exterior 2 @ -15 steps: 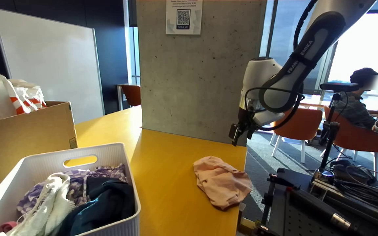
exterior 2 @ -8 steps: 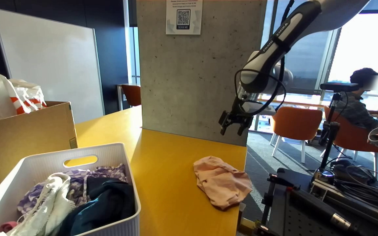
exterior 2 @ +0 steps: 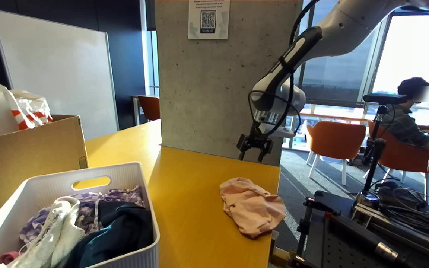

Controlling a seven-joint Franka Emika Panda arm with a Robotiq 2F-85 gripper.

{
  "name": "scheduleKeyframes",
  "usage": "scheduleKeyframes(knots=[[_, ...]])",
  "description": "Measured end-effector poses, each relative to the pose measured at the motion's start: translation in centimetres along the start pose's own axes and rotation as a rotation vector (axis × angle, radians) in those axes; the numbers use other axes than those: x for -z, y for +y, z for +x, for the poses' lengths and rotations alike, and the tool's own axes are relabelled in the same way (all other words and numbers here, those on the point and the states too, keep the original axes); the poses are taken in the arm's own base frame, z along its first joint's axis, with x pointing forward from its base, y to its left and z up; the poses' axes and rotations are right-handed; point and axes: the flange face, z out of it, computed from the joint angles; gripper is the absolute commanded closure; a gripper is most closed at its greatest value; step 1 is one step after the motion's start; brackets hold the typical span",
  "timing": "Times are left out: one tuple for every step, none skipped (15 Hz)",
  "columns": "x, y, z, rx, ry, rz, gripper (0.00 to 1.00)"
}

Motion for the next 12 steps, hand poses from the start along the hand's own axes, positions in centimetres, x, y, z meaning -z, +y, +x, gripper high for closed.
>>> scheduleKeyframes(knots=[[-1.3,-0.1,0.2,0.002,-0.016,-0.002,0.0],[-2.6,-0.3,0.4,0.004,-0.029,-0.004,0.0],[-3.7,-0.3,0.6,0.005,-0.041,-0.005,0.0],[-4.8,-0.3,0.8,0.006,-0.054,-0.007,0.0],[-5.8,-0.2,1.0,0.006,-0.064,-0.01,0.0],[-6.8,-0.1,1.3,0.005,-0.074,-0.012,0.0],[-7.7,0.0,1.5,0.005,-0.081,-0.014,0.0],[-8.6,0.0,1.7,0.006,-0.085,-0.016,0.0],[-9.4,0.1,2.0,0.006,-0.088,-0.017,0.0],[-10.1,0.1,2.2,0.007,-0.09,-0.02,0.0],[-10.8,0.2,2.3,0.007,-0.093,-0.022,0.0],[-11.5,0.3,2.4,0.007,-0.096,-0.024,0.25]])
